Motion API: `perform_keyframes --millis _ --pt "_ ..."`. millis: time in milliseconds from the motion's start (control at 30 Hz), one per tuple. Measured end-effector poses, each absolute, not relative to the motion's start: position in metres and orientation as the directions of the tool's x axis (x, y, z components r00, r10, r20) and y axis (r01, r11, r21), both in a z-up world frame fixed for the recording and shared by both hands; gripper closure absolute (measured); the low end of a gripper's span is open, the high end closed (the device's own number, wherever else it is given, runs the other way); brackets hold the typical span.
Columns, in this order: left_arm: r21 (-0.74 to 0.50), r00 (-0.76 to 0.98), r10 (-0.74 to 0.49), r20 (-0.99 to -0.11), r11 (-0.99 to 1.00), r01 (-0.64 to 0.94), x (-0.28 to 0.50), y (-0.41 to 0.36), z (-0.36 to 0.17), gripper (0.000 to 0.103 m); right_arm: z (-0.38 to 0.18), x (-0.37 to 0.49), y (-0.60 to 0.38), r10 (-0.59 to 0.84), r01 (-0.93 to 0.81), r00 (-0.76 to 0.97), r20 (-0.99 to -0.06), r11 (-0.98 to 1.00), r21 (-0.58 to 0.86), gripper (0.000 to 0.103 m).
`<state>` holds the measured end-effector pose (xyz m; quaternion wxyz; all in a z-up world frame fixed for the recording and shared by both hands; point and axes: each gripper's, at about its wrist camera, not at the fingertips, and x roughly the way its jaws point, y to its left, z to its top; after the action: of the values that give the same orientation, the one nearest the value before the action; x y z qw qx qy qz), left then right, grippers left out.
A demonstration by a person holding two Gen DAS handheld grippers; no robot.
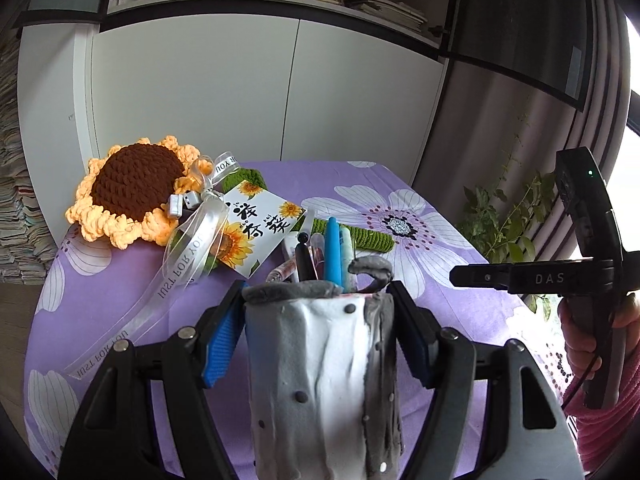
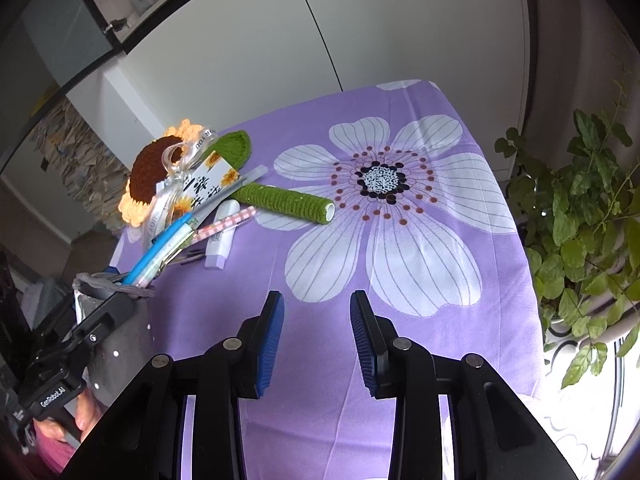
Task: Organize stationery
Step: 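Set the pen holder on the table and open the left gripper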
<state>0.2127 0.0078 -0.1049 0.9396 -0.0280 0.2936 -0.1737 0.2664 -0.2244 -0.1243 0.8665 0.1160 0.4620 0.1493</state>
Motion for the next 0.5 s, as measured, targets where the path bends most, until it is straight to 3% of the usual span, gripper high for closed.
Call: perform_keyframes --millis 500 --pt "-0.204 0.780 -0.426 -0.458 0.904 0.375 0.183 0.027 -0.124 0.034 -0.121 0.279 -0.184 0.355 -0.190 0.481 -0.802 0.935 0.300 0.068"
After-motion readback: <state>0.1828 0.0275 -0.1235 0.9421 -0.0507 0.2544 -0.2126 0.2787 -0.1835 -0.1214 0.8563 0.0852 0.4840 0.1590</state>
